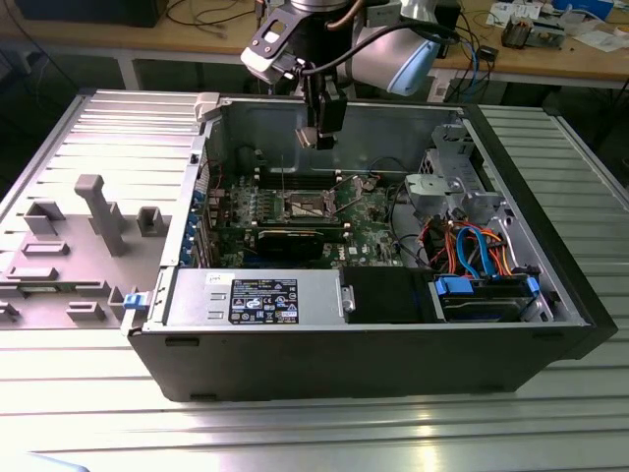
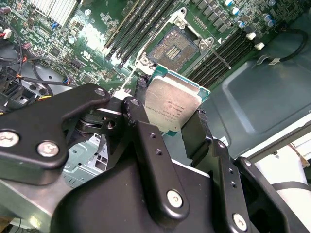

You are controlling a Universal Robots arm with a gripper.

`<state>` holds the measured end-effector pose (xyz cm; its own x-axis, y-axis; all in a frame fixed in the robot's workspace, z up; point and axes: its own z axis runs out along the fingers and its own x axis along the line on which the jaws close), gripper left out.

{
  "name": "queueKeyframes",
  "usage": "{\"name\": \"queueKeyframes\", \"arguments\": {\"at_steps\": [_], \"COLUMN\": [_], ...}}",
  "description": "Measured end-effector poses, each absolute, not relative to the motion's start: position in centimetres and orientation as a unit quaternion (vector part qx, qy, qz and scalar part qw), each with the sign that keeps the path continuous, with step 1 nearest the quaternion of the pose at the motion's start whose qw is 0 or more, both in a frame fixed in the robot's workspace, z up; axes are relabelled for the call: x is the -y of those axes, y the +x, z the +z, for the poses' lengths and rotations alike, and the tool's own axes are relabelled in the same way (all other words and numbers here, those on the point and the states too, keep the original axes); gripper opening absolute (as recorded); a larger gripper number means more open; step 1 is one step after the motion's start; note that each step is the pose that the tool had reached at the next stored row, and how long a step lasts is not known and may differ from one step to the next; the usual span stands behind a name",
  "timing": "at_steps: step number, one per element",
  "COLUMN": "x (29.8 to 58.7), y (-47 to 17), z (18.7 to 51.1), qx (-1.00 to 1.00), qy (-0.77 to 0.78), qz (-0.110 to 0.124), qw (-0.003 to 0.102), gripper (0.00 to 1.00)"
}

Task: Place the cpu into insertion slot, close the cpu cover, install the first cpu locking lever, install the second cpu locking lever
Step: 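Place the cpu into insertion slot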

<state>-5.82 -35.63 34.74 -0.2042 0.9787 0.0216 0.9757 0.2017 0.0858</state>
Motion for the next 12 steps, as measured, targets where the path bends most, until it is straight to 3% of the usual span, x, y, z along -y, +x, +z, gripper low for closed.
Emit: {"name": "queueKeyframes", "arguments": {"at_steps": [12], "x": [35.63], "y": [-5.82], "z": [34.58], "qx": [-0.738], "qy": [0.673], "qz": [0.039], "qw": [0.021], "gripper": [0.54]}}
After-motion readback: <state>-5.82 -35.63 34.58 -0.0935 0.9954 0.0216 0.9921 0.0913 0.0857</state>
